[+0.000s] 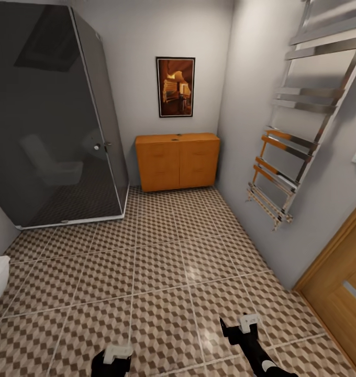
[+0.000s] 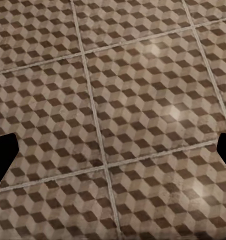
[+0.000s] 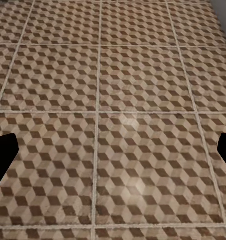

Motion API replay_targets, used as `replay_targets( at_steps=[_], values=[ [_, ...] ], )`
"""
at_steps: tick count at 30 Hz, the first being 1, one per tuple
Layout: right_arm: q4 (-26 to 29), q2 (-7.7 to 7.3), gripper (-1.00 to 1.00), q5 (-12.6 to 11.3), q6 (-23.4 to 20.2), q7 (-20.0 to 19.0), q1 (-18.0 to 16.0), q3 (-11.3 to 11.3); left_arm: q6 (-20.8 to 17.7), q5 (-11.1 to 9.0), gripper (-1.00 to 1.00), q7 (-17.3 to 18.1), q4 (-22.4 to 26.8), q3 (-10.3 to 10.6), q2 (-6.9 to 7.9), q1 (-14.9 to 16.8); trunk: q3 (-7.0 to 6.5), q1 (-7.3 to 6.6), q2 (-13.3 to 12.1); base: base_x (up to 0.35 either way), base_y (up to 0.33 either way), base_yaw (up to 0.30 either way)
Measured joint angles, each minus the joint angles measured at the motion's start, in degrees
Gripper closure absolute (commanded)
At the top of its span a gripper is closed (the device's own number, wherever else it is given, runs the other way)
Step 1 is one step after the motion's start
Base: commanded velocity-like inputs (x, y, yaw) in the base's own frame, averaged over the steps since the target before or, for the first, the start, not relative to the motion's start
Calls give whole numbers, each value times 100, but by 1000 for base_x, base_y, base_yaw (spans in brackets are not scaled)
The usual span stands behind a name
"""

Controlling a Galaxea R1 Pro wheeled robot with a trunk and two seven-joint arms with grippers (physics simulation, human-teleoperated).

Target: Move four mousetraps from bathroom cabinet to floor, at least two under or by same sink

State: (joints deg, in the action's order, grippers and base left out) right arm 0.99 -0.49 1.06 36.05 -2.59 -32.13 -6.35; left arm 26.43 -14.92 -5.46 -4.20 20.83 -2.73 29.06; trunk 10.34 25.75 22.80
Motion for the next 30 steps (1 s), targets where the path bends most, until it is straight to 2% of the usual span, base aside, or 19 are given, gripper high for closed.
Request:
replay_targets(
  at_steps=[8,17,30],
  values=[
    [1,-2,-100,0,0,-1,1,3,-303,5,-100,8,2,-4,-2,1,-19,0,0,0,-252,210],
    [1,-2,-100,0,1,-2,1,3,-317,5,-100,8,1,-5,-10,1,-21,-1,0,51,-249,20],
    [2,-2,-100,0,0,-2,2,2,-317,6,-100,7,3,-5,-11,2,-21,-2,0,187,-198,1]
  ],
)
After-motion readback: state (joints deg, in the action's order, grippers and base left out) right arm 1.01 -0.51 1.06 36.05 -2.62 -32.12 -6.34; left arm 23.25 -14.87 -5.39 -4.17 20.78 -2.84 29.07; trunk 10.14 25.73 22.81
